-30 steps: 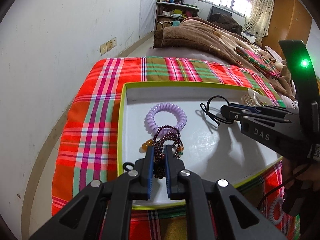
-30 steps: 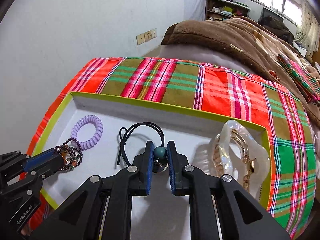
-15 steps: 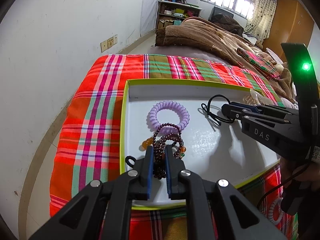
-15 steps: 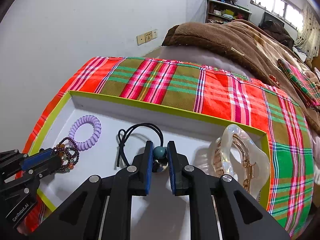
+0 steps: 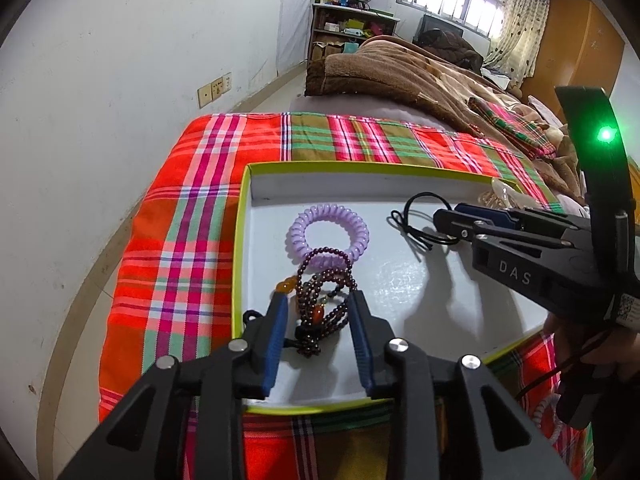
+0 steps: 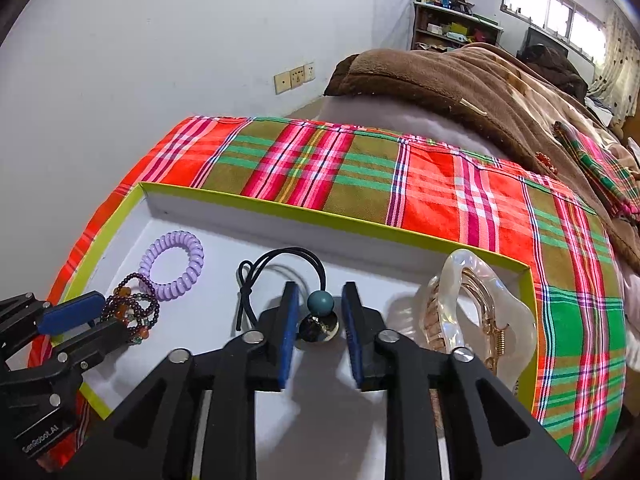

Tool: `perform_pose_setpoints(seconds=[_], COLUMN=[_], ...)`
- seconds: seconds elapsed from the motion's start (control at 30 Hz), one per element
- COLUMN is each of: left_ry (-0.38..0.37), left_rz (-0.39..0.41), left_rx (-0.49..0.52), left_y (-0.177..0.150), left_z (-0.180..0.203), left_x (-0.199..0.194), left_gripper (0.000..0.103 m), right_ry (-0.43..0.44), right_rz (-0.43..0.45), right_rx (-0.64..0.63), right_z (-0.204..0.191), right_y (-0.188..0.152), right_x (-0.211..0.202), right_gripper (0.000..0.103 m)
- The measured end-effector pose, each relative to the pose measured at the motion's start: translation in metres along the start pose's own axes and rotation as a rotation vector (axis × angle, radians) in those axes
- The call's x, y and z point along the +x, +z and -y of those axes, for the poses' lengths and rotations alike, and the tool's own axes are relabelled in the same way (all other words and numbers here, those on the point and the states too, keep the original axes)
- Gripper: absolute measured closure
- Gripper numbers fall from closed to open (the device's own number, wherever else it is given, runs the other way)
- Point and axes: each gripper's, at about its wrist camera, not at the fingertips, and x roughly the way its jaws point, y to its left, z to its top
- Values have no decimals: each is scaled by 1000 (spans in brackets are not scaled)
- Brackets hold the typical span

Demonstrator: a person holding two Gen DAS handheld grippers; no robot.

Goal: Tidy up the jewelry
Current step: 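Open left tool dropping the beaded bracelet while right tool releases the black hair tie in the box, then grasp the black band bracelet with left tool while right tool grasps the blue coil tie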

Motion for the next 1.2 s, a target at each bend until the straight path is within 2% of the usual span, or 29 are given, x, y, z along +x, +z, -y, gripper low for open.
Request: perform_pose_setpoints(seconds=[0.2, 0.33, 0.53, 1.03, 1.2], left_ry=[-2, -4, 1, -4, -35], left_rz=[7, 19, 43, 88, 86], left_rx=[-9, -2, -6, -5, -16], left_y=[-1, -2, -6, -27, -42], left_z=[-1, 2, 5, 19, 23], left_x=[-4, -10, -24, -62, -69], left_gripper=[64, 57, 50, 48, 48], right_ry=[10, 24, 30, 62, 74], right_rz=[14, 36, 67, 126, 159], right_rx=[3, 1, 12, 56, 67], right_z=[-1, -3, -2, 2, 7], right_y=[-1, -3, -9, -42, -62], right_x=[-7, -15, -30, -81, -104], right_gripper=[71, 62, 62, 61, 61])
